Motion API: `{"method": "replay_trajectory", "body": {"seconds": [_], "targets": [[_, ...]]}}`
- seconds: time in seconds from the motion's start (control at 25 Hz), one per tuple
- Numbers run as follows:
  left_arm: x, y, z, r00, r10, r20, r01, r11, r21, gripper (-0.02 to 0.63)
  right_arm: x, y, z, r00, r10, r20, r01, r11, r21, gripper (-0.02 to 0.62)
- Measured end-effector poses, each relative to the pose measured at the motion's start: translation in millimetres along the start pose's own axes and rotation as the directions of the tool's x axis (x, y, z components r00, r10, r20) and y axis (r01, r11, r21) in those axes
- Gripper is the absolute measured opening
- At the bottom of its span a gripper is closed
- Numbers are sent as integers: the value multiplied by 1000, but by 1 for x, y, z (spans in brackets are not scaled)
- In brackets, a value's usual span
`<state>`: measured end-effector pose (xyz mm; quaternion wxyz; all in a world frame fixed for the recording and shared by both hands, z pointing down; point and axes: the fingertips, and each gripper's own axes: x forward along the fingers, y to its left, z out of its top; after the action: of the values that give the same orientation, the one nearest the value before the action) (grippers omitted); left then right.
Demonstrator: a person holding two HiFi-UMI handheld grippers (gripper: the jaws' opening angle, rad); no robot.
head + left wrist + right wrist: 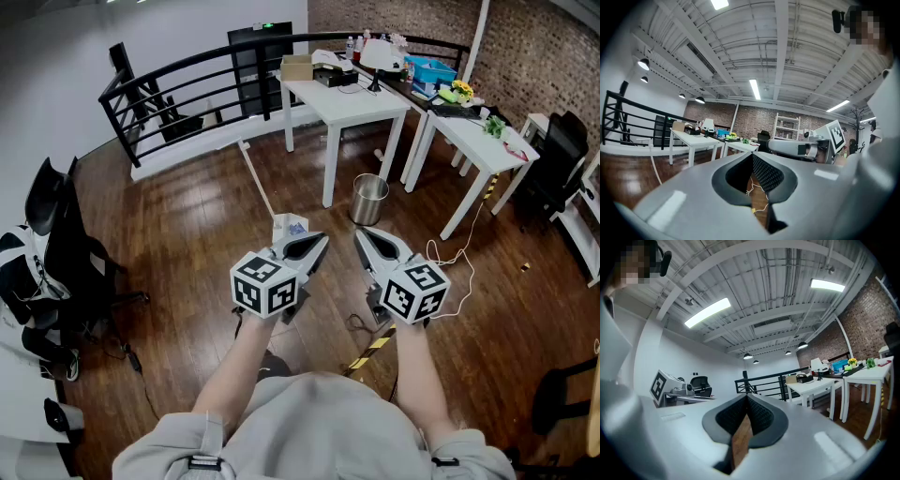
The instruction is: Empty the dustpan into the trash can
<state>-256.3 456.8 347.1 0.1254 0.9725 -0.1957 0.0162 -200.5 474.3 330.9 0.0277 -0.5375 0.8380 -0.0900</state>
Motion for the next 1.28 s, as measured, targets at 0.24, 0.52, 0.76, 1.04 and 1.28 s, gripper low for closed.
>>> {"method": "replay_trajectory", "body": {"seconds": [0.24, 0.52, 0.76, 1.04, 1.28], "targets": [[3, 33, -1, 1000, 24, -4, -24, 1000, -18, 5, 24, -14, -2, 1000, -12, -3, 12, 1000, 14, 0], [10, 107, 0, 999, 50, -12, -51, 998, -41, 5, 87, -31, -13, 999, -19, -37, 20, 999, 28, 0], [30, 187, 17, 999, 35, -6, -36, 998, -55, 5, 164, -55, -8, 997, -45, -66, 45, 999, 13, 0], [52, 264, 41, 1000, 4, -26, -6, 999, -50, 5, 242, -83, 9, 994, -91, -68, 93, 996, 14, 0], [90, 313, 42, 998, 19, -55, -23, 997, -71, 5, 279, -124, 7, 990, -103, -92, 106, 994, 34, 0]]}}
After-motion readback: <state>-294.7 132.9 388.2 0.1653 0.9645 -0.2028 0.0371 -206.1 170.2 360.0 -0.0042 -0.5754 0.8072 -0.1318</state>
